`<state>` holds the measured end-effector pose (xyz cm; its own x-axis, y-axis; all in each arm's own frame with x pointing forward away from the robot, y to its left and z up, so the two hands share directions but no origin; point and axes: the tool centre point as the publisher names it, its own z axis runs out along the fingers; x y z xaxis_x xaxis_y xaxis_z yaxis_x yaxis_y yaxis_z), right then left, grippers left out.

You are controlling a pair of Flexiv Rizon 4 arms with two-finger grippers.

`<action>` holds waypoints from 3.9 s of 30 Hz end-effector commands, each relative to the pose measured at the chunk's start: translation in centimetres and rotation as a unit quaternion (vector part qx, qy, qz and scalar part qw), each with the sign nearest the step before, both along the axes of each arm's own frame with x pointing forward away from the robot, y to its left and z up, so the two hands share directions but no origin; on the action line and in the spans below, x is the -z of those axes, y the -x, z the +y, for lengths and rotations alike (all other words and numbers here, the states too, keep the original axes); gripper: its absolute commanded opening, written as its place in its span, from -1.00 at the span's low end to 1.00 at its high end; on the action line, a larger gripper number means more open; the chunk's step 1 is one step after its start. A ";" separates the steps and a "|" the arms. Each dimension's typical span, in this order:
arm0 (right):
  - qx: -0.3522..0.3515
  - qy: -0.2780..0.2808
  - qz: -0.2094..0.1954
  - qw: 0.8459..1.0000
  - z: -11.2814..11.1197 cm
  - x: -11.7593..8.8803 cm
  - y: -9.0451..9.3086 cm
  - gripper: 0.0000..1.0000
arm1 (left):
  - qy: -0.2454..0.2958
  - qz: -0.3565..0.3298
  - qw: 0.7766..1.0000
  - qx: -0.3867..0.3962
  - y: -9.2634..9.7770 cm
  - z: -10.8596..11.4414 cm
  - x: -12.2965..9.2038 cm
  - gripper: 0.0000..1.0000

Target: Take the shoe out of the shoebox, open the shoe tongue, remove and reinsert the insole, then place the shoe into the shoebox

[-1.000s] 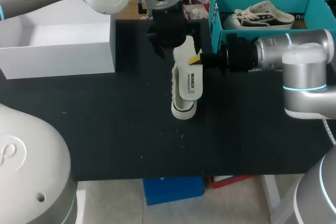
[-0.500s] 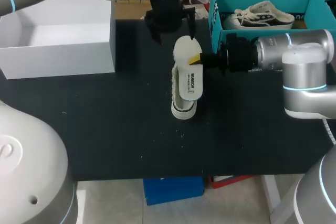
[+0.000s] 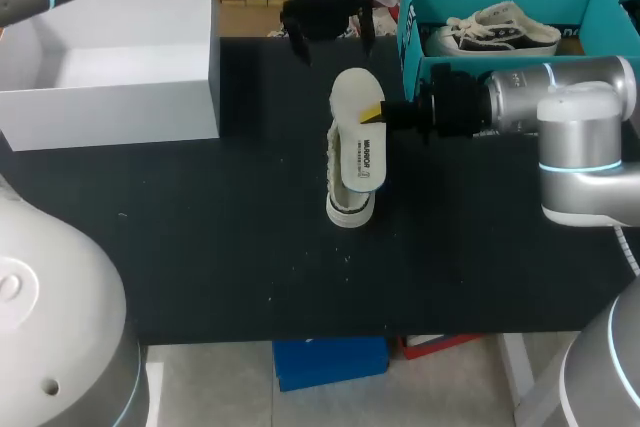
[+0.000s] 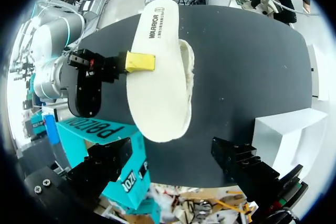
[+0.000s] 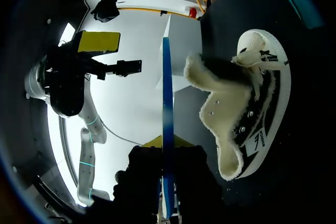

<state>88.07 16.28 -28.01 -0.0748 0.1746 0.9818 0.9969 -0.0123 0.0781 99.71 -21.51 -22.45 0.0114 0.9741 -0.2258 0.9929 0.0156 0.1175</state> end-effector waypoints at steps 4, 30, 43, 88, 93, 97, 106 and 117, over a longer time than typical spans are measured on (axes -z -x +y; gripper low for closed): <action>0.001 0.000 0.000 1.000 0.1 0.1 0.0 -1.00 | -0.004 0.004 1.000 0.000 -1.5 -0.6 0.6 1.00; 0.001 0.000 0.000 1.000 0.1 0.1 0.0 -1.00 | 0.006 0.016 1.000 -0.003 7.2 -1.2 -0.3 1.00; 0.001 0.000 0.000 1.000 0.1 0.1 0.0 -1.00 | 0.003 0.023 1.000 -0.004 14.3 -1.0 -0.6 1.00; 0.001 0.000 0.000 1.000 0.1 0.1 0.0 -1.00 | 0.600 0.115 0.791 0.044 17.0 2.8 -0.1 1.00; 0.001 0.000 0.000 1.000 0.1 0.1 0.0 -1.00 | 0.600 0.115 0.791 0.044 17.0 2.8 -0.1 1.00; 0.001 0.000 0.000 1.000 0.1 0.1 0.0 -1.00 | 0.600 0.115 0.791 0.044 17.0 2.8 -0.1 1.00; 0.001 0.000 0.000 1.000 0.1 0.1 0.0 -1.00 | 0.617 0.085 0.781 0.048 17.5 2.7 1.7 1.00; 0.001 0.000 0.000 1.000 0.1 0.1 0.0 -1.00 | 0.643 0.015 0.765 0.030 16.8 3.2 2.6 1.00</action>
<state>88.08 16.33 -28.05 -0.0749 0.1740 0.9819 0.9968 -0.0127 0.0783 83.44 -18.11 -24.66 0.0163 -0.0086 -0.9998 0.9998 0.0079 0.0162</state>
